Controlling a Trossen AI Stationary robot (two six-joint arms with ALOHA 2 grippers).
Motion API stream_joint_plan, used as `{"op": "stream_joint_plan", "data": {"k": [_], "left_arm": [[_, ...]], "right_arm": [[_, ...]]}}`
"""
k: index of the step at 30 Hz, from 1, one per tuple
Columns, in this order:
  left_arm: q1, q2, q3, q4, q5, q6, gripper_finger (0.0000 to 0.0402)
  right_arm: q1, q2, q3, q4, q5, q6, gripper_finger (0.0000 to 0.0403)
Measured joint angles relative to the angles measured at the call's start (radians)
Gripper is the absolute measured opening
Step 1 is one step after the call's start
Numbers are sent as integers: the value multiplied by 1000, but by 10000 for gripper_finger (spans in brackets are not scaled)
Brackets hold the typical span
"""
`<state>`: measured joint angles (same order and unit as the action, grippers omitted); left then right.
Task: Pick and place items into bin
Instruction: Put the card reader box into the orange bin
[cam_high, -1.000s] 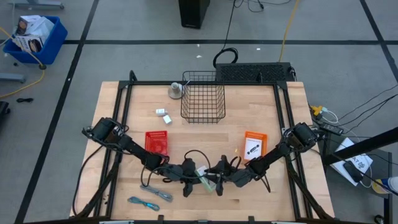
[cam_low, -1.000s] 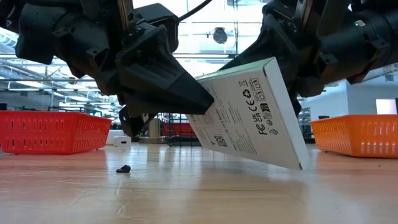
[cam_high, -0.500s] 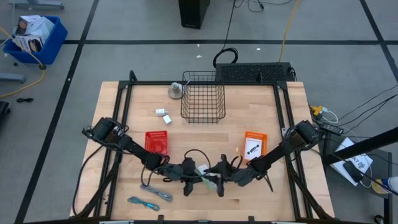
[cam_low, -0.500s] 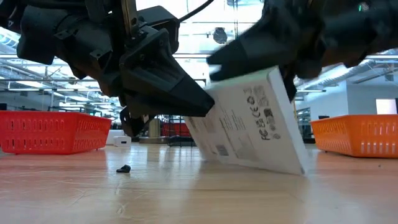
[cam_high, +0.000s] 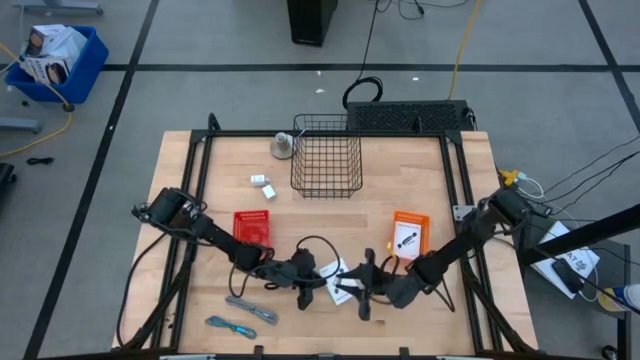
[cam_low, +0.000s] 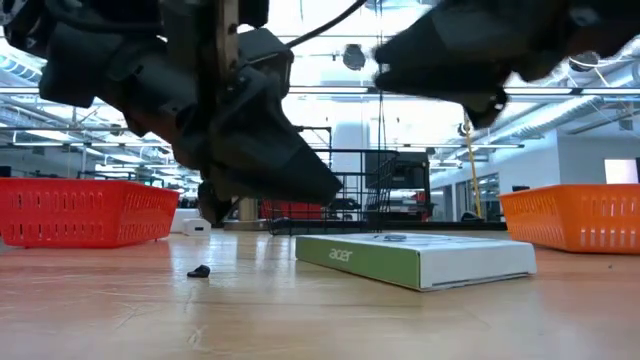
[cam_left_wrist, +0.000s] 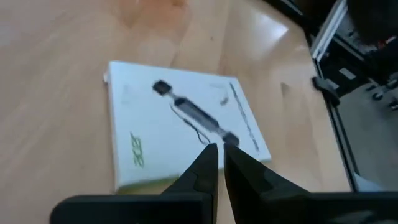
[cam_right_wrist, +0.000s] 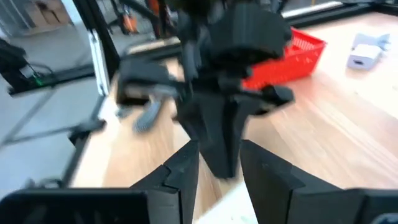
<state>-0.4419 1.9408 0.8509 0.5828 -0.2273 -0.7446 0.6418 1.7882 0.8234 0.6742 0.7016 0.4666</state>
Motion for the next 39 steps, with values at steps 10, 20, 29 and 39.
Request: {"op": "stream_joint_plan", "data": {"k": [10,20,29,39], "left_arm": [[-4,0,0,-86,54,-61,31],[33,25,0,-95,77,-50,31],[42,43,4,-80,88,-61,31],[40,42,5,-90,116,-58,30]], "right_arm": [[38,1,-1,-299,103,183,94],[11,1,-1,-487,-15,471,75],[-24,3,-1,-515,-152,666,145],[-68,59,-5,-305,-281,597,185]]}}
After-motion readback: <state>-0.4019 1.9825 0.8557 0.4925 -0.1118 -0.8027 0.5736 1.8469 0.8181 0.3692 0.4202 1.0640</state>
